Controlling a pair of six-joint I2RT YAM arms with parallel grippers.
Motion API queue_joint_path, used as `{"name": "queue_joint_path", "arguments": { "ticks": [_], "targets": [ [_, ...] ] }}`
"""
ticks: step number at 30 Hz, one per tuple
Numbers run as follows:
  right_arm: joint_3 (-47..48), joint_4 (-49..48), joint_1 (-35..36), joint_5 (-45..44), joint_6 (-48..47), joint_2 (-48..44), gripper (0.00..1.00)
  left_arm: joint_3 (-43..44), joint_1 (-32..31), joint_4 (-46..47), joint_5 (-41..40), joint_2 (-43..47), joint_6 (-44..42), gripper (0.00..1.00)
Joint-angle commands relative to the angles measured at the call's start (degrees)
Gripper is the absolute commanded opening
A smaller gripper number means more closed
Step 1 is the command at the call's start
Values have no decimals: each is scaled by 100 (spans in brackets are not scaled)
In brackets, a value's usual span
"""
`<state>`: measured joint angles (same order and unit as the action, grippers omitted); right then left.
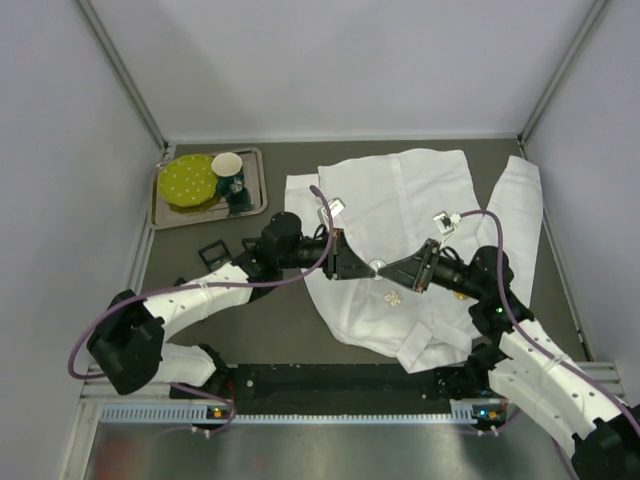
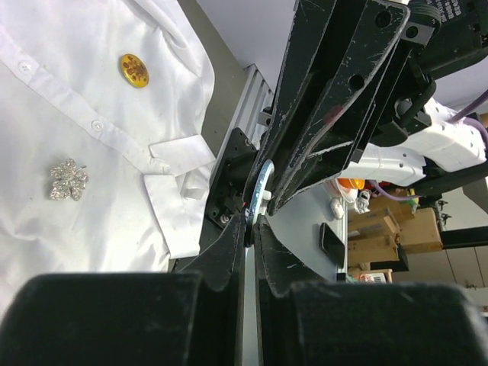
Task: Remove the brooch from the garment
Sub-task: Close the brooch.
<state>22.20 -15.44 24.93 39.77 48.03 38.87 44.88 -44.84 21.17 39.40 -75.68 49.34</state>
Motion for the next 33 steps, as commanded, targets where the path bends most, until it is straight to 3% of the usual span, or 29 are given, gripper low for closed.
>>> {"name": "queue_joint_path", "arguments": {
  "ticks": [1,6,15,24,33],
  "targets": [
    [276,-161,240,-189,-206,103,8,223,-104,204,24,150,-144,0],
    [329,-65,276,-171,-259,208,8,284,-130,19,15,185,-311,0],
    [452,182,320,-180,-364,323,7,785,-394,-1150,-406,299,-1374,0],
    [470,533,355,-627,-391,200,1,812,-499,-1238,-521,378,-1489,0],
    [163,270,416,-1172,126,-63,0,742,-579,-1054,-600,431,-1331,0]
  ]
}}
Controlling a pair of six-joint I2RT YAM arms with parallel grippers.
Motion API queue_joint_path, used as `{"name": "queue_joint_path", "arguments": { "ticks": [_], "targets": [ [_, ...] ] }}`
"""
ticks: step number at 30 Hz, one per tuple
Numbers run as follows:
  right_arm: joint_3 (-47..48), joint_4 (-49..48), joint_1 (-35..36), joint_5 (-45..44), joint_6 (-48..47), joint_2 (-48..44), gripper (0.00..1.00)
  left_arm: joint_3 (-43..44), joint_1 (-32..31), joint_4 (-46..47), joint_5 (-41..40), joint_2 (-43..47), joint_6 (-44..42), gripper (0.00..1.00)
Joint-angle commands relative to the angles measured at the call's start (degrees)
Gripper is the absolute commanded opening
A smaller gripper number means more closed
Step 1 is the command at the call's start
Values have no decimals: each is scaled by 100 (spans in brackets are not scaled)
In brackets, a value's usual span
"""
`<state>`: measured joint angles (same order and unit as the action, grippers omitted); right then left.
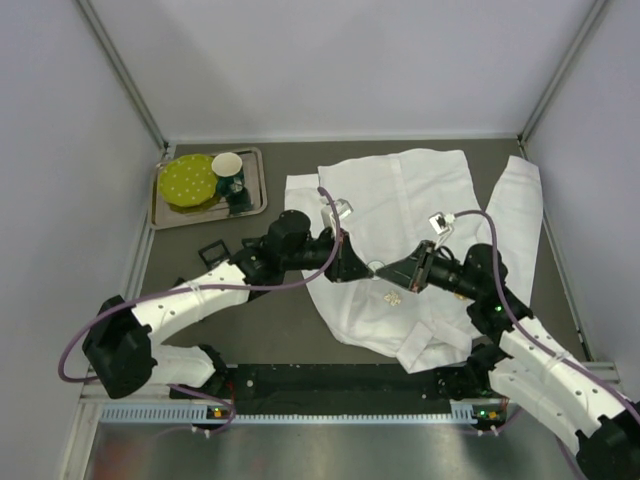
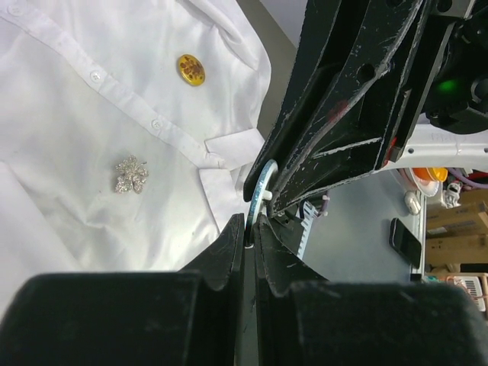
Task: Remove the brooch from the garment
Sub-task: Close the brooch.
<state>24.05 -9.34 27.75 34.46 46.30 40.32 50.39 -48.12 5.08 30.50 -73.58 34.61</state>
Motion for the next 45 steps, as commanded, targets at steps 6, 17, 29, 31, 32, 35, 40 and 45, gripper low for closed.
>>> {"name": "queue_joint_path", "arguments": {
  "ticks": [6,17,29,31,32,35,40,45],
  "targets": [
    [-375,-665,152,-1098,590,-594,0,-134,-259,1152,246,248,581,0],
    [-428,-849,152,-1073,626,-613,3,-231,-277,1232,88,353,617,0],
    [-384,-437,161,-1029,196,-894,24,-311,-268,1215,-158,406,705,0],
    [-296,-297,152,-1011,116,-937,27,-293,-268,1180,-228,441,696,0],
    [-261,-139,152,-1011,29,-964,30,-284,-268,1179,-255,441,696,0],
    [-164,151,161,-1046,-121,-1061,39,-276,-268,1136,-316,459,696,0],
    [-68,336,161,-871,-253,-1087,46,-328,-268,1065,-466,494,635,0],
    [81,696,161,-739,-438,-1087,54,-284,-251,811,-641,564,319,0]
  ]
}}
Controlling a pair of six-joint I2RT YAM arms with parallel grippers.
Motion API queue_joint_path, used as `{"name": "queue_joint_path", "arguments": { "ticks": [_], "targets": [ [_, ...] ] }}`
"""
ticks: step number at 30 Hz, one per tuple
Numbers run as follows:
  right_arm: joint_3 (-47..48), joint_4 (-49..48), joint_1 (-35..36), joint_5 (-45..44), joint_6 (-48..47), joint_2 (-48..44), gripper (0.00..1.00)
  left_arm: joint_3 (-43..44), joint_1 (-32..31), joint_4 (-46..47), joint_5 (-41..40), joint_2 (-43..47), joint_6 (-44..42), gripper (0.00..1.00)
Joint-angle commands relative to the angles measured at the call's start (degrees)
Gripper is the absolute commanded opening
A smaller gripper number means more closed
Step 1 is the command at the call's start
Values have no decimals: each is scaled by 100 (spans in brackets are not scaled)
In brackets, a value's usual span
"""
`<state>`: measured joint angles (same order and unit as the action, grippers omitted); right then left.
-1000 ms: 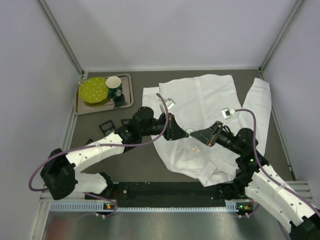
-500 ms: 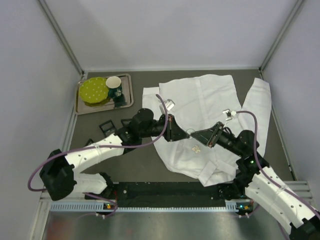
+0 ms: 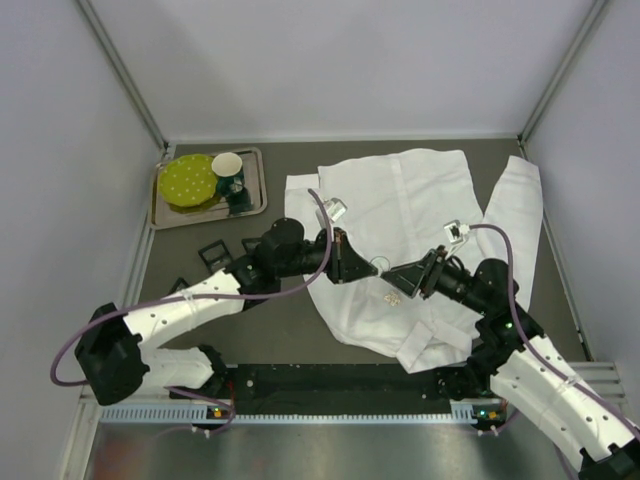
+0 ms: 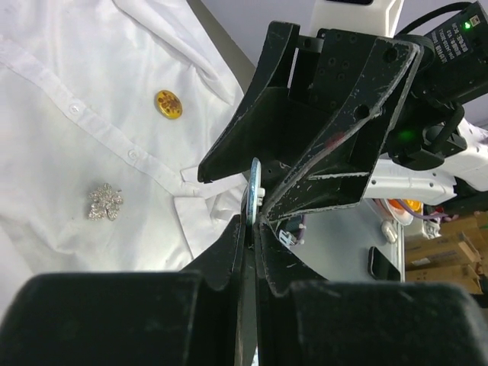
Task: Remove the brooch from the garment
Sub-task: Close the brooch.
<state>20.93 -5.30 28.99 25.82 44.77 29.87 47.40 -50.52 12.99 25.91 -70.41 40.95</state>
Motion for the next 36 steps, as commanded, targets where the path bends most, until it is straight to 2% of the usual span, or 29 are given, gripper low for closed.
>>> {"name": "queue_joint_path", "arguments": {
  "ticks": [1,4,6,7,8,14,16,18,23,26,32,36],
  "targets": [
    [438,336,36,142,-276,-25,56,41,-10,-103,-192,273,-464,0],
    [824,871,28,151,99,238,58,94,-19,-655,-691,493,-1333,0],
    [1209,1100,36,230,338,579,58,121,-19,-859,-1190,685,-2202,0],
    [1308,1284,36,178,704,677,58,112,-19,-938,-1350,756,-2484,0],
    [1387,1364,36,108,865,774,57,68,-19,-983,-1500,861,-3017,0],
    [1950,1655,89,-393,1955,1319,54,-318,-72,-816,-2072,1204,-4890,0],
    [2082,1655,106,-499,2323,1530,52,-433,-159,-737,-2204,1293,-5280,0],
    [2248,1655,124,-534,2492,1688,47,-468,-221,-780,-2511,1346,-5623,0],
    [2662,1646,414,-623,2676,2119,45,-284,-441,-1158,-2819,1284,-6387,0],
    [2715,1480,580,-622,3080,2251,44,-169,-459,-1273,-2828,1311,-6800,0],
    [3013,1435,818,-640,3283,2638,41,-38,-467,-1580,-2802,1197,-7811,0],
    [2961,1356,933,-614,3380,2849,41,-2,-467,-1651,-2653,1135,-8111,0]
  ]
}}
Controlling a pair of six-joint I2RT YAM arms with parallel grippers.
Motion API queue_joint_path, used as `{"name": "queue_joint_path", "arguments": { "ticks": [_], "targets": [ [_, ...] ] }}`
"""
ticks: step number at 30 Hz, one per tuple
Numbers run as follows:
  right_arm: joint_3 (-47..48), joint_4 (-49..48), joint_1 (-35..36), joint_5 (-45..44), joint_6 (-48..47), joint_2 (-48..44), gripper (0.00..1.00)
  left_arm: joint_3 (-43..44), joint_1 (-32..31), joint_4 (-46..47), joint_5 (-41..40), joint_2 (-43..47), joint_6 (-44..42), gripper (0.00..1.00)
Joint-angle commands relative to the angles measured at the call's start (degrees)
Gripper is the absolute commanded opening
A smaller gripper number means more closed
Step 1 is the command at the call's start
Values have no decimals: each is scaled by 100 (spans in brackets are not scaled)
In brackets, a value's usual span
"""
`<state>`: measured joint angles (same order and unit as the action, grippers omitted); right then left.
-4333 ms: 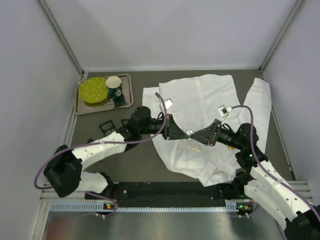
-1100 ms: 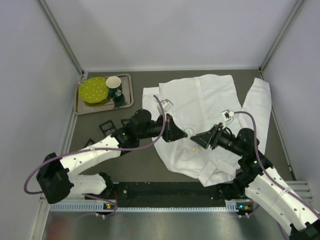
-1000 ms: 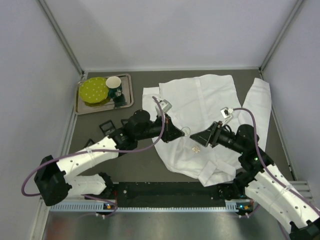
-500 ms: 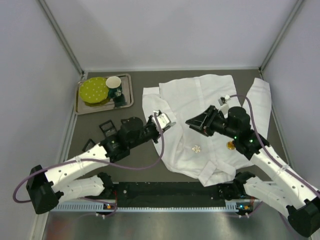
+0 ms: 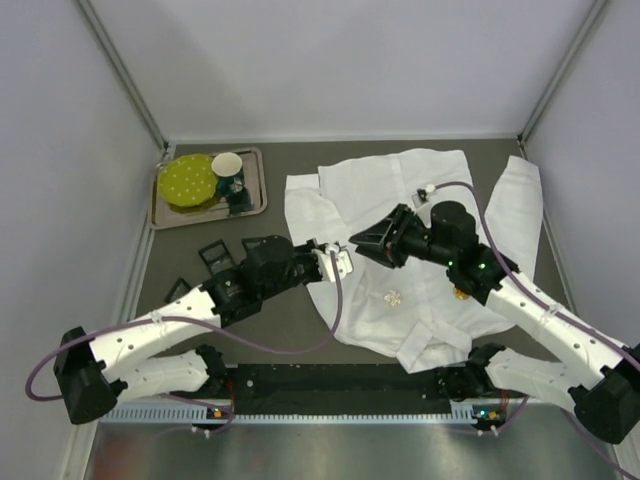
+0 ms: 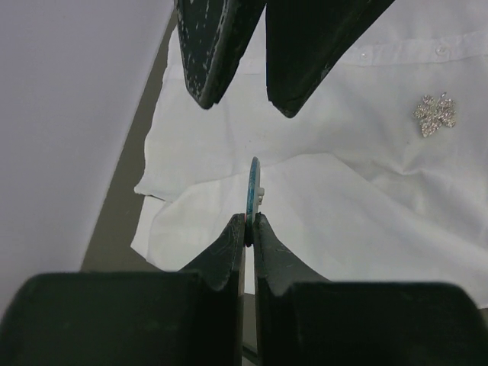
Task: Remove the brooch from the garment
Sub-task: Adjust the brooch.
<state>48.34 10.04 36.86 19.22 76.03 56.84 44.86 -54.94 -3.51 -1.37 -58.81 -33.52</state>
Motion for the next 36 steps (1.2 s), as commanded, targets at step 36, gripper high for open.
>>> {"name": "queue_joint_path", "arguments": {
  "ticks": [36],
  "targets": [
    [-650,-626,243,-50,913,240,32,-610,-518,1054,-303,229,-1350,0]
  ]
}}
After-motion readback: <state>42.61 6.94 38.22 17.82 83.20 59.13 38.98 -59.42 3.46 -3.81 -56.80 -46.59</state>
